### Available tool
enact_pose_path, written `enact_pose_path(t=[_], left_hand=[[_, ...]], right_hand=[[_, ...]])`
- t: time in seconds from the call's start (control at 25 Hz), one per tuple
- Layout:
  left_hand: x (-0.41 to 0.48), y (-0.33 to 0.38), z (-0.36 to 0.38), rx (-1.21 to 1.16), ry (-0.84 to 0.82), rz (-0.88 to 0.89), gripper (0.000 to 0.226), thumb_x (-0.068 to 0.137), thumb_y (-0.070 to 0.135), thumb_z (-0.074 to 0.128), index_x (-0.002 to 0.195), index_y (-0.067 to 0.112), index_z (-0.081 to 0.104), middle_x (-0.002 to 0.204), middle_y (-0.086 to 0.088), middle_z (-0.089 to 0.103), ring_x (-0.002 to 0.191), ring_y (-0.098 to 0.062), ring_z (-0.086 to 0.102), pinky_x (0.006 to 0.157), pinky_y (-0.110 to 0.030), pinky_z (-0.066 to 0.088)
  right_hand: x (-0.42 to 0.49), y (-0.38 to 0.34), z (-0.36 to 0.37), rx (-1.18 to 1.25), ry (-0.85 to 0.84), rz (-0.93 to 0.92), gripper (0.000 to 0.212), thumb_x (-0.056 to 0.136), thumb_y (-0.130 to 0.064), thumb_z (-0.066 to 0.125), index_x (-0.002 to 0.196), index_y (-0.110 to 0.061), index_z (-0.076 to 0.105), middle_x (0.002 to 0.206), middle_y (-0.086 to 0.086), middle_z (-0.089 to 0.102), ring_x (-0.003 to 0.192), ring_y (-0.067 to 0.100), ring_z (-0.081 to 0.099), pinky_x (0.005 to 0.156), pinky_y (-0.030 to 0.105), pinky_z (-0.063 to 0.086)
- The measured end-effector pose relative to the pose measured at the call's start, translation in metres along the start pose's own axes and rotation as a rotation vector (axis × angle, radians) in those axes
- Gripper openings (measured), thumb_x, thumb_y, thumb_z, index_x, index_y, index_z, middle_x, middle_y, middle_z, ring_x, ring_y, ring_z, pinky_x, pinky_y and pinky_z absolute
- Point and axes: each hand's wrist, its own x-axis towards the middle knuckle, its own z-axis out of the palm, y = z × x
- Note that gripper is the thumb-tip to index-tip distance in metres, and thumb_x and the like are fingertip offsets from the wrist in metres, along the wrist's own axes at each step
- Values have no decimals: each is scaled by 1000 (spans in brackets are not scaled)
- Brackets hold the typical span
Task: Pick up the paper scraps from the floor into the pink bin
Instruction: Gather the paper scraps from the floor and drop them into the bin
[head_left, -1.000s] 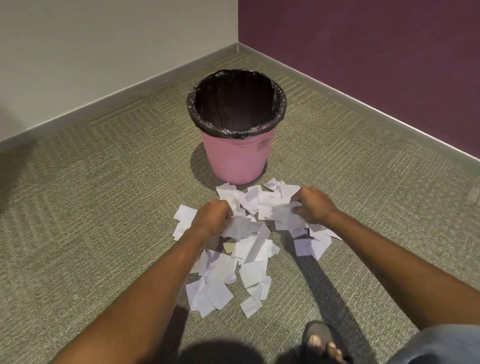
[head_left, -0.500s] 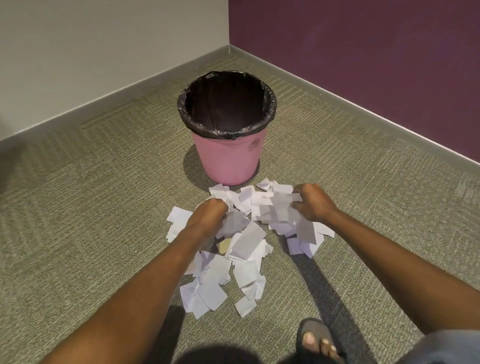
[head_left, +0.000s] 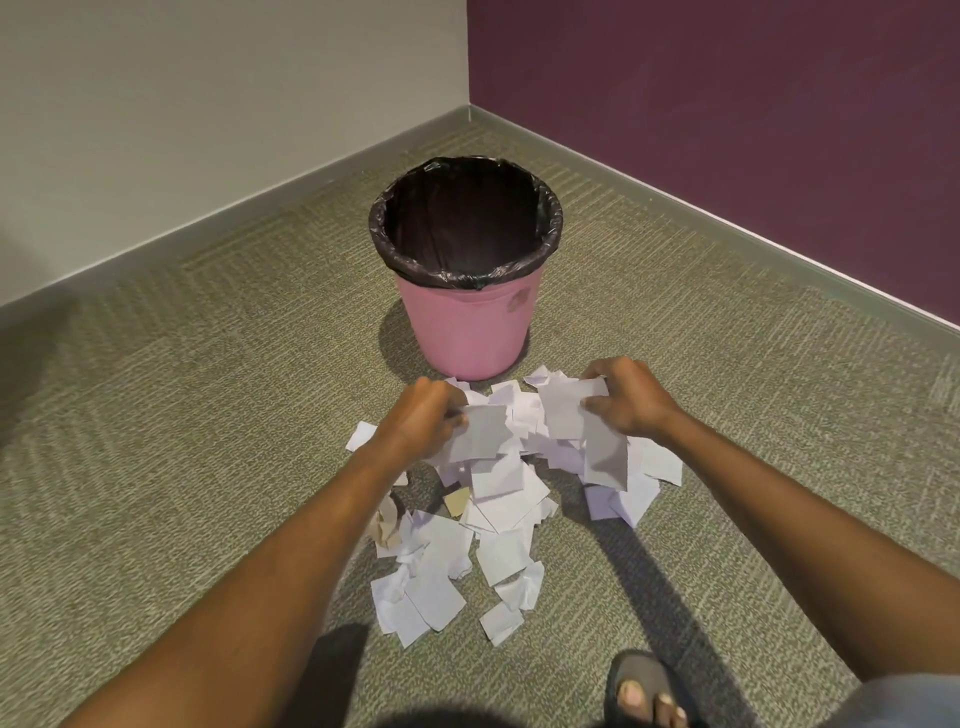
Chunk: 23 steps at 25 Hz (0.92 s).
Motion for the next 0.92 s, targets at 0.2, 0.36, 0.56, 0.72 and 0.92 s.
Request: enact_pose_path(t=[0.2,0.36,0.56,0.72,0.92], left_hand=[[5,9,-38,-107,63,-6,18,86,14,72,68,10,70,64,0,65,60,-11,59,58,-30,50],[8,23,-95,-255,231,-33,14,85,13,73,80,1,75,75,-9,71,64,-15,59,60,-33,52],[26,24,-163,-568,477,-80,9,86,13,72,90,6,75,82,-11,73,70,-18,65,61,-30,53],[76,21,-179,-697,640,-238,9,84,6,73,90,-1,72,85,-11,71,66,-17,63,64,-35,56],[133,21,-168,-820,620,-498,21,83,3,73,103,1,66,103,-13,70,68,-18,69,60,-31,61]], right_hand=[[1,-31,-37,238,58,-13,14,85,-9,73,98,-14,70,85,2,67,70,20,63,53,24,44],[5,-68,-78,454,160,1,12,86,-8,71,94,-15,67,82,5,69,61,18,63,48,30,47],[52,-107,-112,691,241,29,23,88,-5,67,110,-3,63,99,10,69,82,23,70,65,35,60],[110,-130,-116,772,270,158,15,87,2,66,100,0,60,104,14,68,79,23,70,71,40,63],[156,-141,-95,830,207,234,7,87,11,59,90,5,57,103,20,69,73,27,71,52,31,59]])
